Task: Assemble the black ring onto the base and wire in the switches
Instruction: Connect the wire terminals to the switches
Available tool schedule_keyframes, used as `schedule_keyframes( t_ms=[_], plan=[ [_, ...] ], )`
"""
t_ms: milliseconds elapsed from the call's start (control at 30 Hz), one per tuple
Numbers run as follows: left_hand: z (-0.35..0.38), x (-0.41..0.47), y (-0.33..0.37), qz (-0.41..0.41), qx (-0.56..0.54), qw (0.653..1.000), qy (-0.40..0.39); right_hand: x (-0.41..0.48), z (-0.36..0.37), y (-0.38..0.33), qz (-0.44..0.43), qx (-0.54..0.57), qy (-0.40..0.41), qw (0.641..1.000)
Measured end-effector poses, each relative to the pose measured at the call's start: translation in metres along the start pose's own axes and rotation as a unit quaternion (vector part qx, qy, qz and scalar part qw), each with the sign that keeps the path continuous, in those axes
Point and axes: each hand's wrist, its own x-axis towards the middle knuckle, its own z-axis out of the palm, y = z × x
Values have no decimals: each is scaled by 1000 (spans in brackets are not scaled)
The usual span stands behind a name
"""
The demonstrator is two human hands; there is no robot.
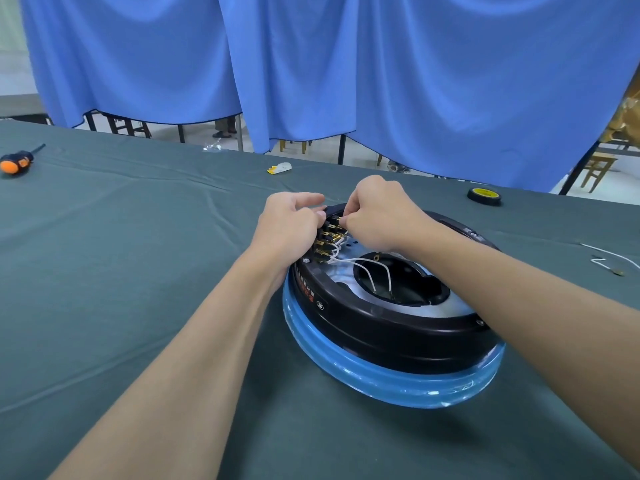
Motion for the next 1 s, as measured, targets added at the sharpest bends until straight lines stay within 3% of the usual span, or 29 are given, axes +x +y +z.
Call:
schedule_keyframes(
  t_ms=[167, 300, 467, 767, 1000],
  plan=[
    [0, -2, -1, 4, -27, 1000, 3, -3, -2, 4, -4, -14, -8, 1000],
    [-2, -2, -1, 5, -40, 999, -3, -13, -11, 8, -125, -29, 51, 990],
    [-3, -3, 0, 9, -41, 999, -10, -23, -14, 10, -209, -34, 0, 977],
    [-3, -4, 0, 4, -44, 999, -6, -21, -16, 13, -176, 57, -17, 983],
    [-2, -5, 0, -2, -48, 999, -5, -22, -16, 14, -171, 54, -19, 984]
  ],
)
